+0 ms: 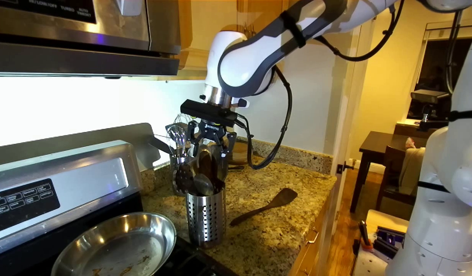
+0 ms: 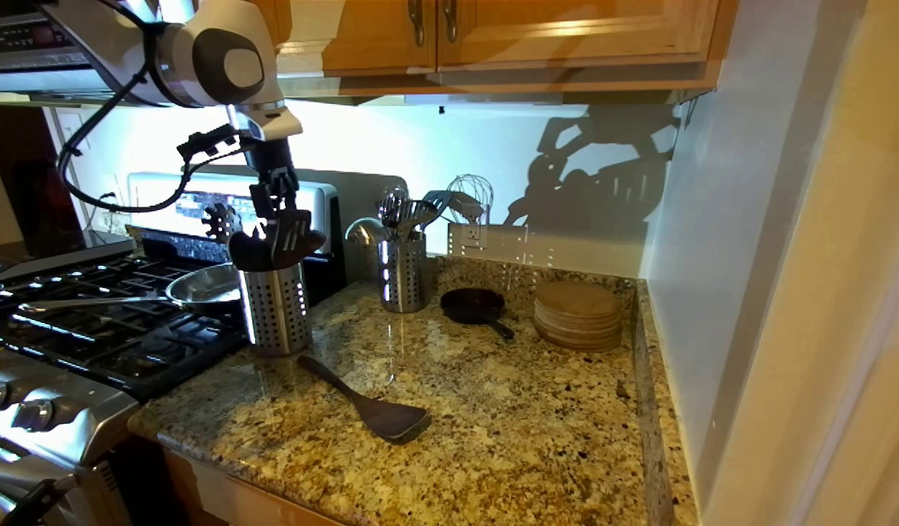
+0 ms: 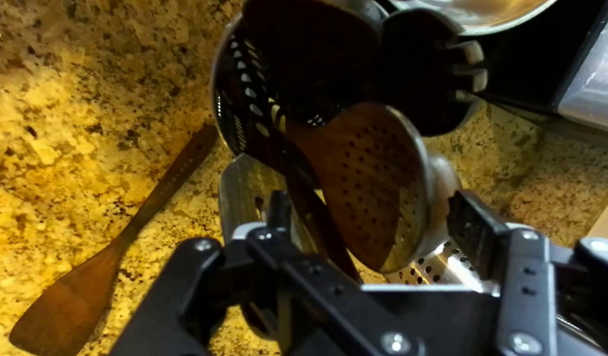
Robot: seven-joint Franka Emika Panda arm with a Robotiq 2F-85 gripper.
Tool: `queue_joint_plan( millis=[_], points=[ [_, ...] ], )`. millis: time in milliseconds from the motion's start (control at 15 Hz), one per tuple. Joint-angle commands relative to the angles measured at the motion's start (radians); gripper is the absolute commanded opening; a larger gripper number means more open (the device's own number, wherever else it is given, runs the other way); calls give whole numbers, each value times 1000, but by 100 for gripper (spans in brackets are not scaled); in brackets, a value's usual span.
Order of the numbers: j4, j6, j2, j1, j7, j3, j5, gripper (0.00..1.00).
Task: Remove the spatula and spoon from the utensil holder closer to you respectively
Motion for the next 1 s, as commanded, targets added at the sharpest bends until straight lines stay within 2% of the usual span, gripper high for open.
queue_joint_plan(
  millis=[0,267,467,600,933],
  points=[
    [26,25,30,16,58,-16,-32,53],
    [32,37,51,19,60,-21,-31,27],
    [33,42,64,20,56,-26,-25,22],
    [36,42,69,21,56,-30,-24,9],
    [25,37,41,27,33,-27,-14,10]
  ],
)
